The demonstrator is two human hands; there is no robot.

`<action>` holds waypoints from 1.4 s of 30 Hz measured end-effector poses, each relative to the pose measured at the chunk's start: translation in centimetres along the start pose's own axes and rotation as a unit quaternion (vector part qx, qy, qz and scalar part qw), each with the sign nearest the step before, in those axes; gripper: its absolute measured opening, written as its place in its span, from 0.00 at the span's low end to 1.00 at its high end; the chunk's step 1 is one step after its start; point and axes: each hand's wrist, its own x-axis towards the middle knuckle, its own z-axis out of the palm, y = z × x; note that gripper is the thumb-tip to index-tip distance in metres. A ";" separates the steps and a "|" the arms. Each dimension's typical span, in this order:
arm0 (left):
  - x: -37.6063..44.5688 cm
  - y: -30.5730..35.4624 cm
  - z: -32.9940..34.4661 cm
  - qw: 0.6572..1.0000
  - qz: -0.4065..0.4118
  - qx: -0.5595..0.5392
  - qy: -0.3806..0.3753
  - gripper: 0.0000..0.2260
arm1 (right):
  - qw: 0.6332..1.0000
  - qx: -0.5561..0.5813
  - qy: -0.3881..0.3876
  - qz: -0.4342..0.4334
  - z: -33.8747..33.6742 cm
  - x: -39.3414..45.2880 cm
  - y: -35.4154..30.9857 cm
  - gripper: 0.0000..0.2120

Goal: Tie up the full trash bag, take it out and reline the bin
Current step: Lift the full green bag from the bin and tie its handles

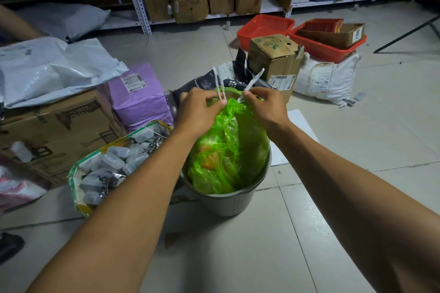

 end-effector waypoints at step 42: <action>0.1 2.5 0.0 0.937 -0.097 -0.332 -0.047 0.06 | 0.947 0.297 -0.102 -0.070 -1.8 -2.6 -2.2 0.05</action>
